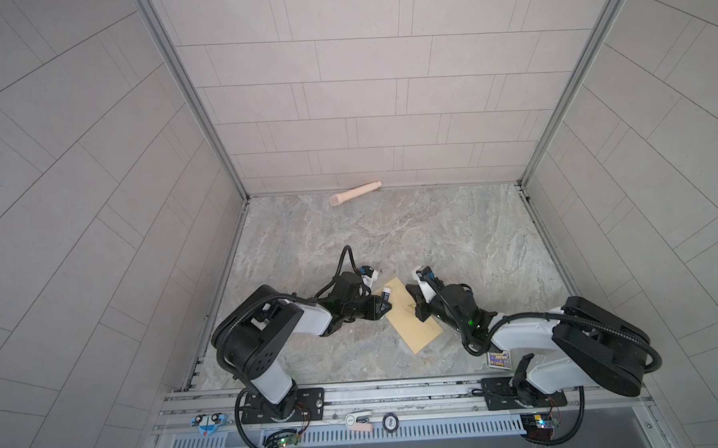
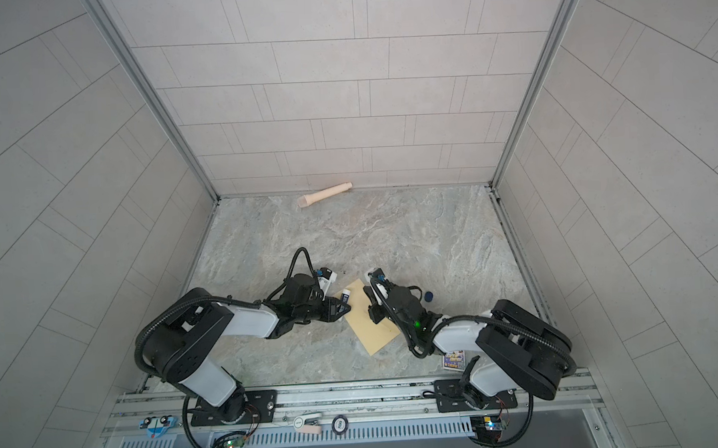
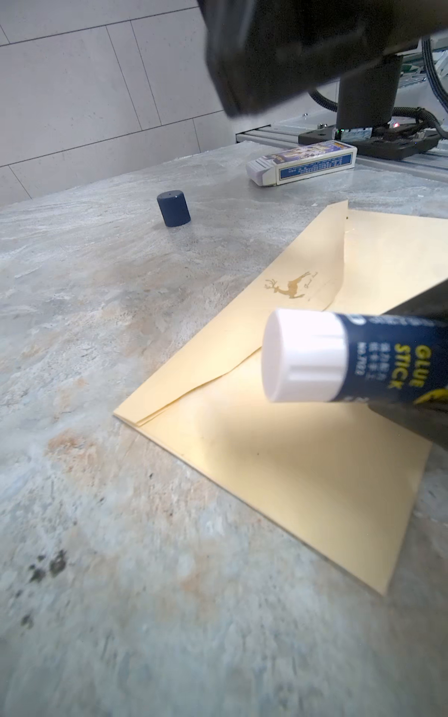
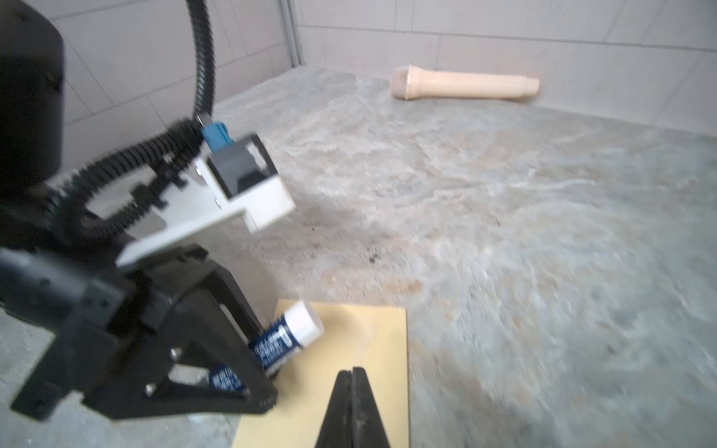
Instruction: Place the letter into the envelope and seal it
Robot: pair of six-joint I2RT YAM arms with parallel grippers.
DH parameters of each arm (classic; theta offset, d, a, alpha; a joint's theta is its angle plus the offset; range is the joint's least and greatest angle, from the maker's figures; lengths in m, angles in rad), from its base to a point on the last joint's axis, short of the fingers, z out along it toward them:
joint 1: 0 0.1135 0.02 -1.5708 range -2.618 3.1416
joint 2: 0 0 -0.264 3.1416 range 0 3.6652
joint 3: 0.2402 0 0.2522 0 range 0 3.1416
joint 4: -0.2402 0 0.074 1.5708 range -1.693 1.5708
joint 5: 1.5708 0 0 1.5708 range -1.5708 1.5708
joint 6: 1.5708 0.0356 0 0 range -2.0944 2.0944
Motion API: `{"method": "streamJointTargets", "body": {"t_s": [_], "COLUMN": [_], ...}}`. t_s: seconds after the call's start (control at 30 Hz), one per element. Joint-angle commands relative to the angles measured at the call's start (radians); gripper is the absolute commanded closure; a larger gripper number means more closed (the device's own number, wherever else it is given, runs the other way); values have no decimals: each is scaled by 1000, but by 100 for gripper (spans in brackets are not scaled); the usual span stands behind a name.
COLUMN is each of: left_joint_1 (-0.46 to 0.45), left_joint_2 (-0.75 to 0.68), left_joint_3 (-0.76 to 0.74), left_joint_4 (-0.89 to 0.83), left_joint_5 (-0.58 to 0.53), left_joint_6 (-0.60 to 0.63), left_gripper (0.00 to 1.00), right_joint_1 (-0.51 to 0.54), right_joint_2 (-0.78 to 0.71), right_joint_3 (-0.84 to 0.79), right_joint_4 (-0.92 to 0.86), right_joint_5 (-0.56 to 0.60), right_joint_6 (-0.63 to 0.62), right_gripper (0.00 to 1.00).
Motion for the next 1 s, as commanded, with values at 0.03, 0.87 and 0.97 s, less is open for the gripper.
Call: {"method": "streamJointTargets", "body": {"t_s": [0.03, 0.87, 0.97], "left_joint_1": [7, 12, 12], "left_joint_2": [41, 56, 63], "left_joint_3": [-53, -64, -61], "left_joint_4": [-126, -119, -109], "left_joint_5": [-63, -57, -55], "left_joint_6": [-15, -21, -26], "left_gripper": [100, 100, 100], "right_joint_1": [105, 233, 301], "right_joint_2": [72, -248, -145], "right_joint_3": [-58, -145, -137], "right_joint_4": [-113, -377, -322], "right_joint_5": [144, 280, 295], "right_joint_6": [57, 99, 144], "right_gripper": [100, 100, 100]}}
